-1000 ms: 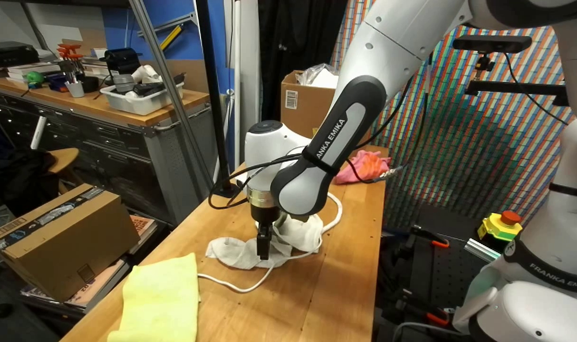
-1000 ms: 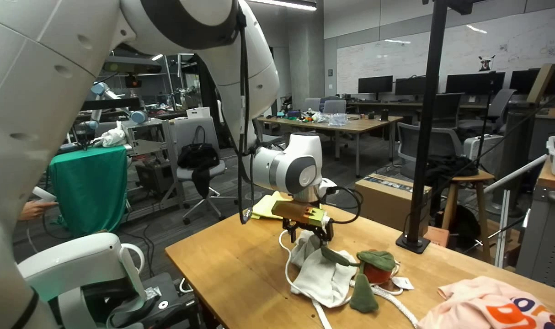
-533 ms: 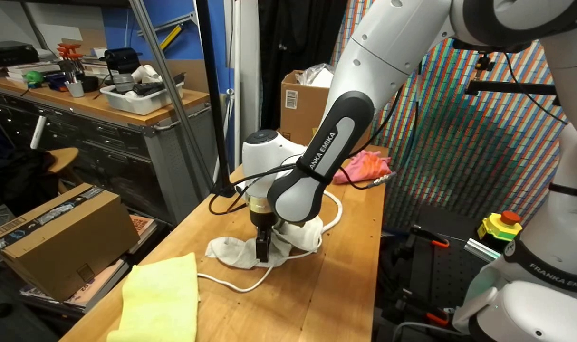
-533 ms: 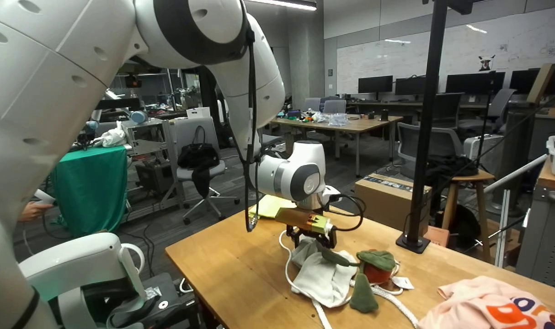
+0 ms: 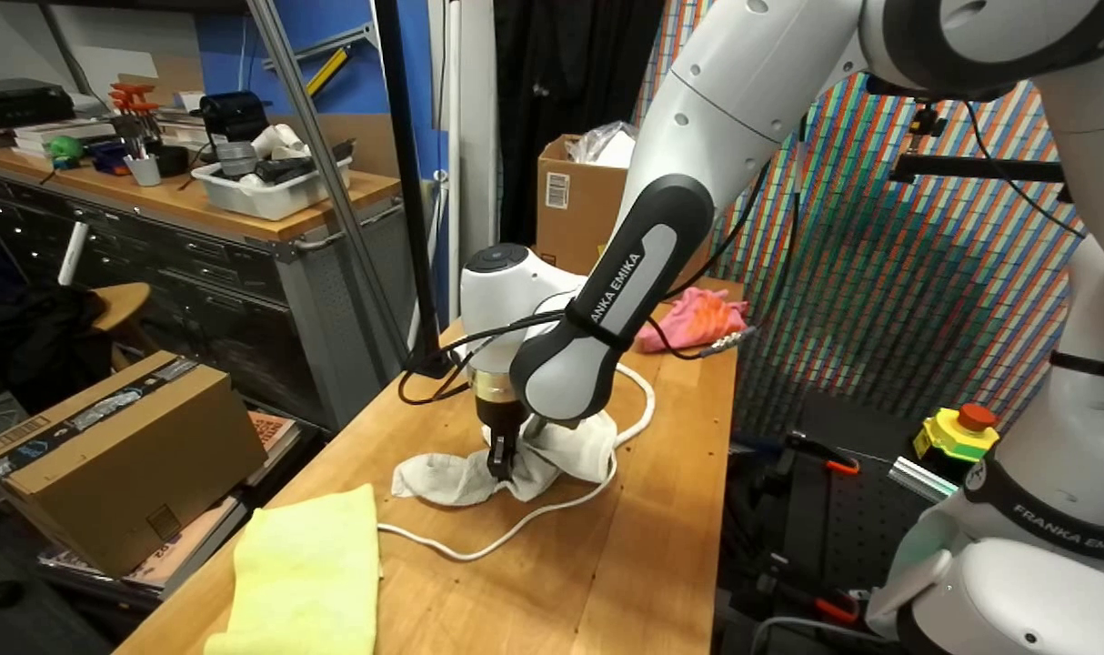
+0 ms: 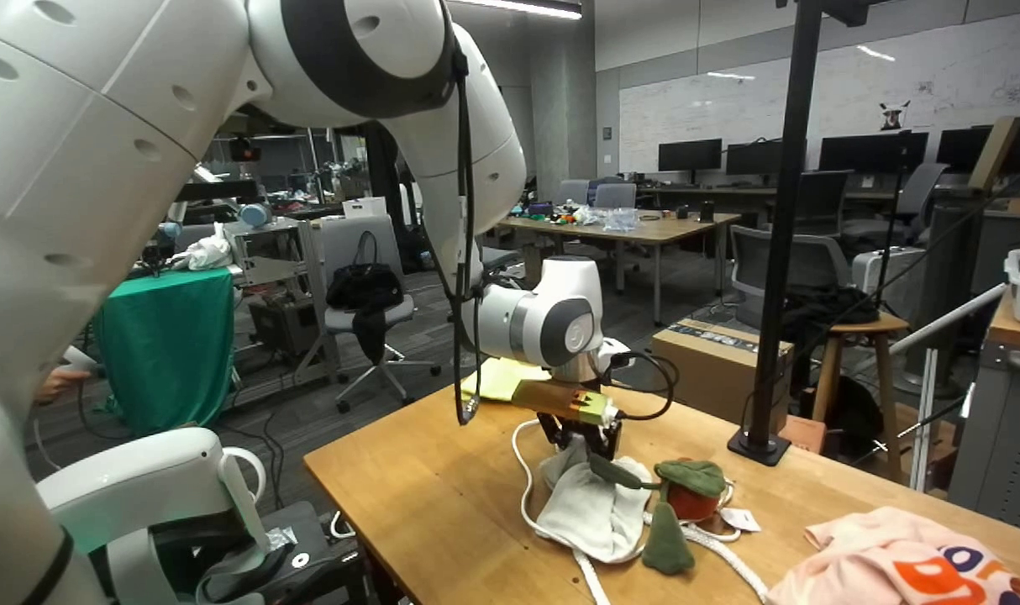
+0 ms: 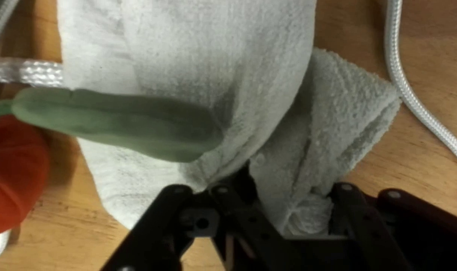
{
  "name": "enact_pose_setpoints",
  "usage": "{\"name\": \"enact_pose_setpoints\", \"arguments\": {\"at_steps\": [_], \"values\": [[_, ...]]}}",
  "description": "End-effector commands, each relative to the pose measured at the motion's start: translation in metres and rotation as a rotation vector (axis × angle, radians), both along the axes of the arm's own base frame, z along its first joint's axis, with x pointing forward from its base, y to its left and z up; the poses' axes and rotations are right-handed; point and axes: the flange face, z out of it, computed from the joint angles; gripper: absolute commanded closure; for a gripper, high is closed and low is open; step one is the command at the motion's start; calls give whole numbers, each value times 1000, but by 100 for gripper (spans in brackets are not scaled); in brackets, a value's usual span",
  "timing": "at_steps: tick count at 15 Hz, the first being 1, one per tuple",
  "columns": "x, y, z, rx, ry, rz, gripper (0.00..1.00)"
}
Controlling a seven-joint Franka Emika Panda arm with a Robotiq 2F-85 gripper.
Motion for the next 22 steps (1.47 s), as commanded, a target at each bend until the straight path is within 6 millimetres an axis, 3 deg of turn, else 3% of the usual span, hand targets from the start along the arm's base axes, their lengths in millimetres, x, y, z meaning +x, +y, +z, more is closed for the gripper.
{"name": "enact_pose_setpoints", "arguments": {"at_steps": [1,6,17,22], "values": [[1,4,2,-28,15,-9,92],[-9,16,32,-86,56,-1,91],[-25,49,164,-173,-43,2,91],[-72,60,197,-170,37,61,91]]}}
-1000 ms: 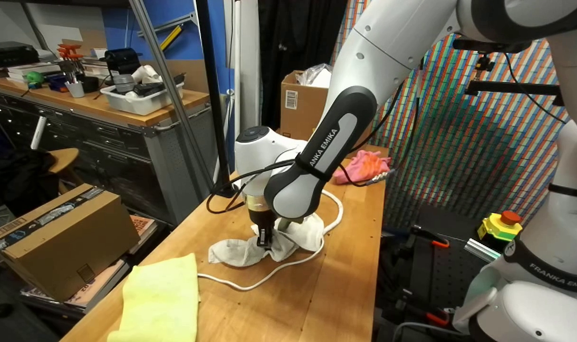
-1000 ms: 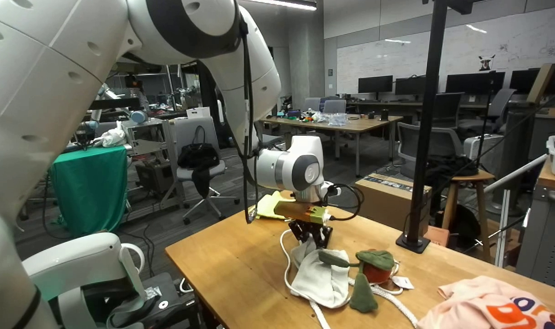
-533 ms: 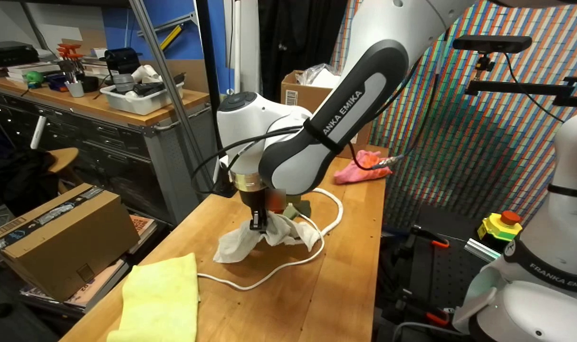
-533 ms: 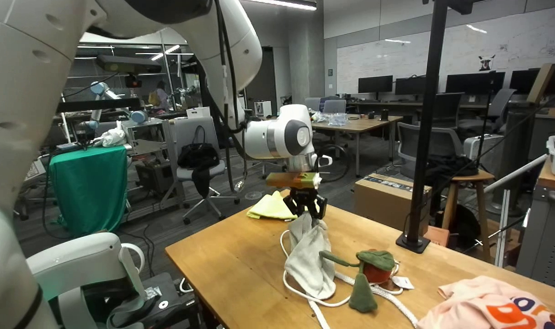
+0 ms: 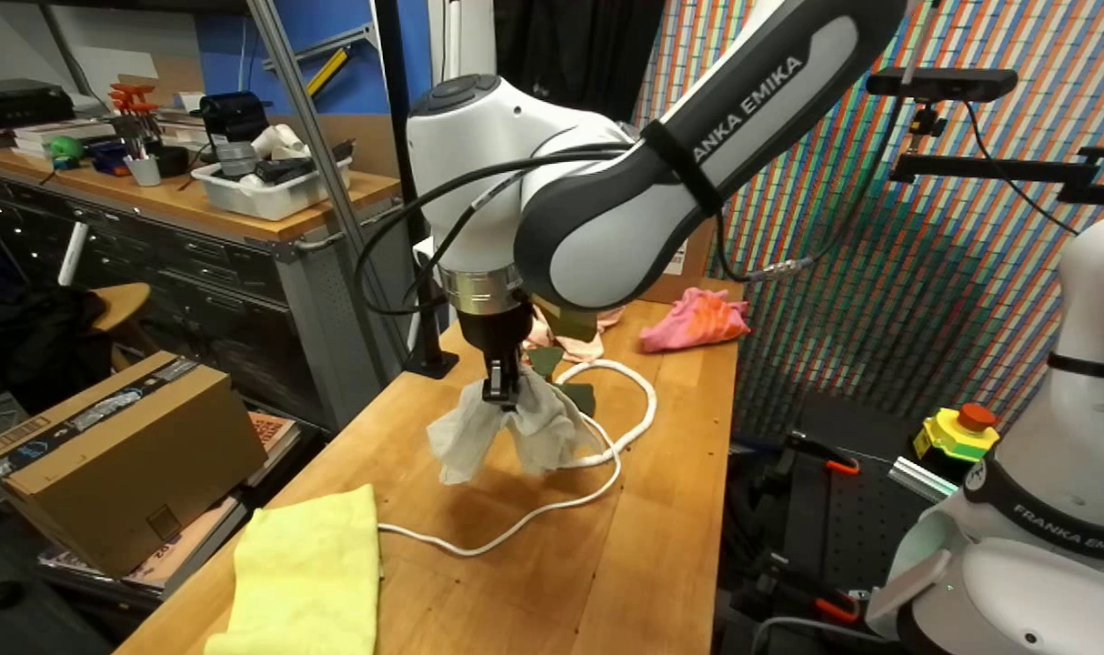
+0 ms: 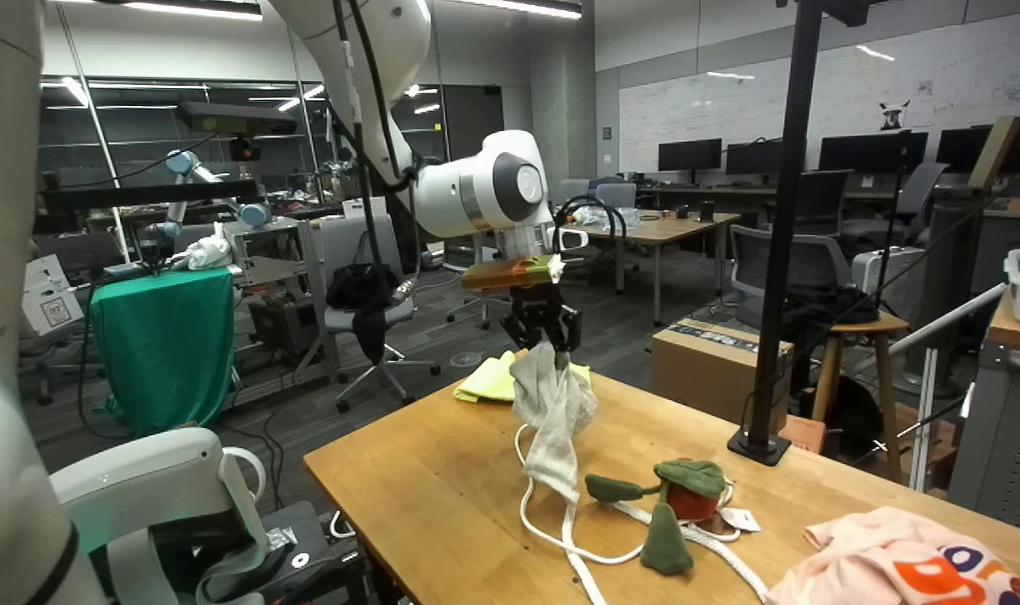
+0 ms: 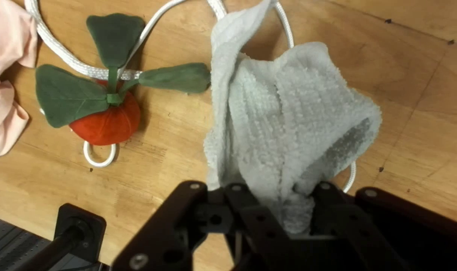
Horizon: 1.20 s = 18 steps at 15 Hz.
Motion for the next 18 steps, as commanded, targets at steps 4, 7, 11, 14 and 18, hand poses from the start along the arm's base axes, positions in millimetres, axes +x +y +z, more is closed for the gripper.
{"name": "enact_pose_setpoints", "arguments": {"at_steps": [4,7,11,14,18], "values": [[-87,21,36,-7,135,94,91],[-117,34,37,19,187,137,91],[-149,53,27,96,246,190,91],[-168,70,14,178,309,209,91],[-184,94,-3,286,327,198,91]]}}
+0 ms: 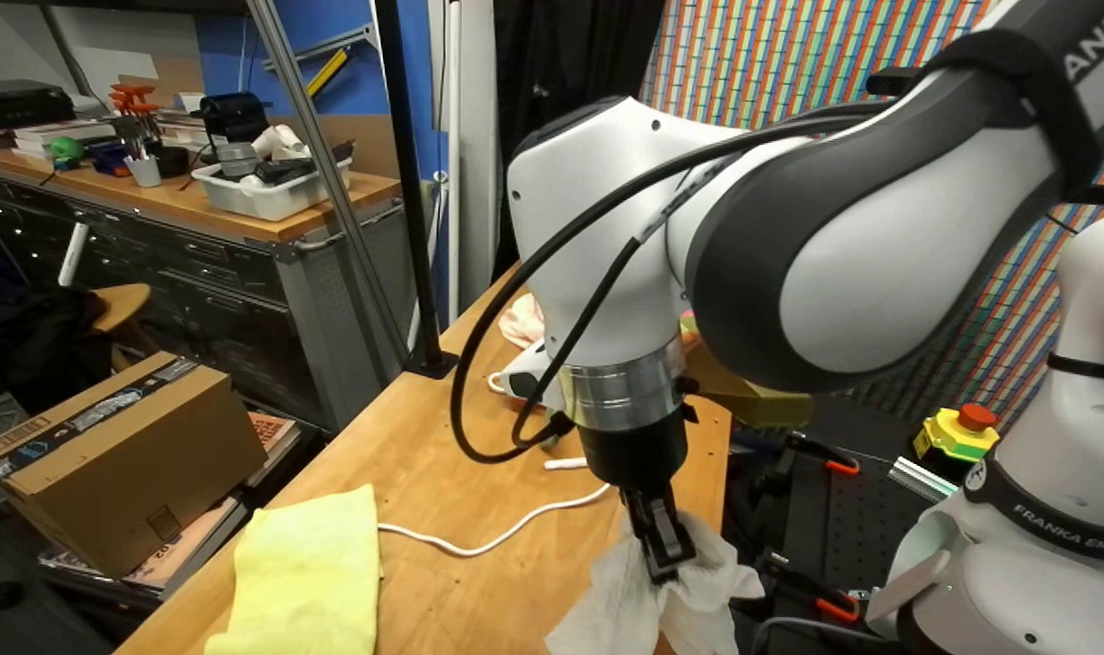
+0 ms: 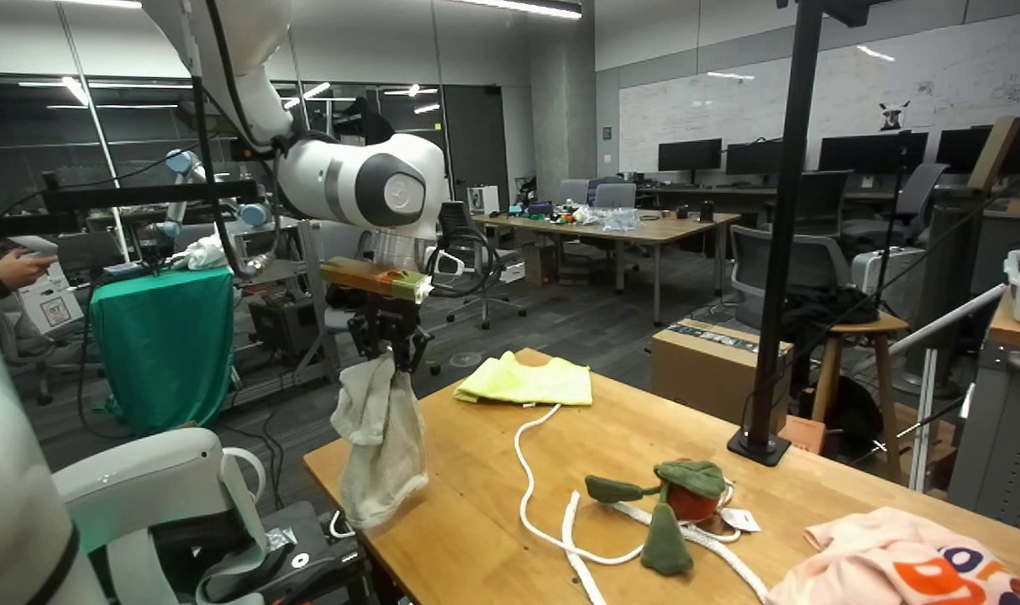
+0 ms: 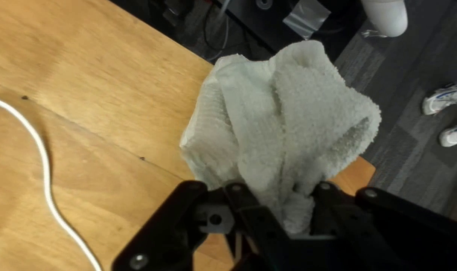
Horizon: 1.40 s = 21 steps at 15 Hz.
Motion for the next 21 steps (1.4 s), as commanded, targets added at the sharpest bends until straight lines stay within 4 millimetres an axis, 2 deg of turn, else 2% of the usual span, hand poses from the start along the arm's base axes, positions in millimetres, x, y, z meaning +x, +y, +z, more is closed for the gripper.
{"name": "enact_pose_setpoints", "arguments": {"at_steps": [1,4,10,16,17,18,21], "values": [[-12,19,-9,100,-1,-20,91],[-11,34,-21,179,-25,-99,91],[-1,53,-48,305,-119,-277,91],[-10,54,-77,270,-78,-300,90],[-10,55,-80,268,-72,-301,78],[-11,55,-82,266,-67,-302,59],[-11,52,-87,260,-57,-309,36]]}}
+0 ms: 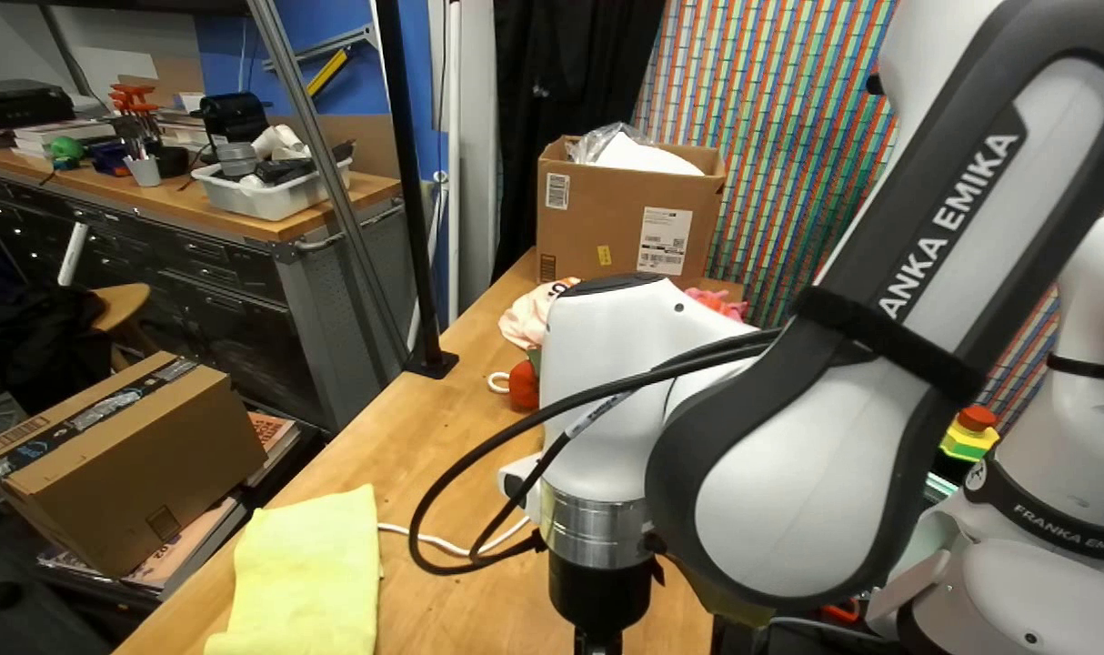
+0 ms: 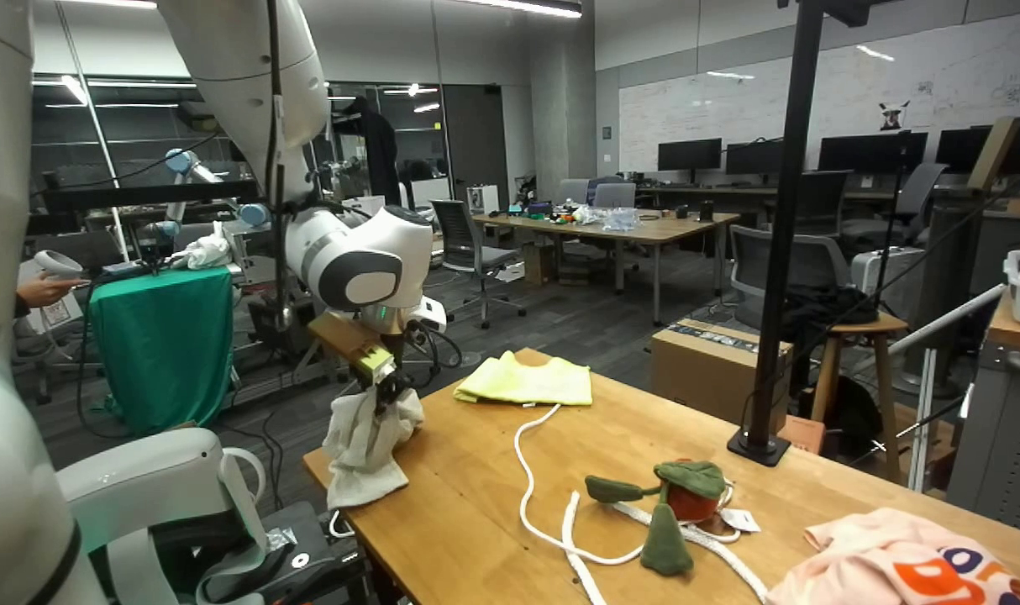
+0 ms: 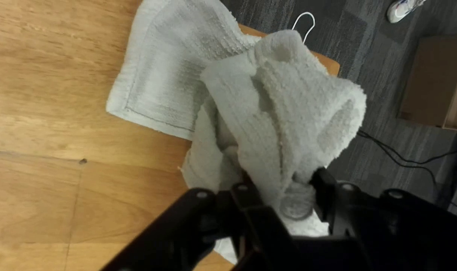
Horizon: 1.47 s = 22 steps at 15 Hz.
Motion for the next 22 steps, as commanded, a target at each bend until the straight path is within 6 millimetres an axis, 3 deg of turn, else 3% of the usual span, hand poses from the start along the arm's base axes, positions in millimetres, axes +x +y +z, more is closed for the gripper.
{"name": "enact_pose_setpoints", "arguments": {"at_steps": [1,5,9,18,22], "values": [[2,2,0,2,-5,-17,29],[9,-4,5,-22,-44,-16,0],[33,-27,13,-87,-151,-5,0],[119,-121,34,-235,-319,-65,0],[156,-152,49,-264,-375,-94,0]]}}
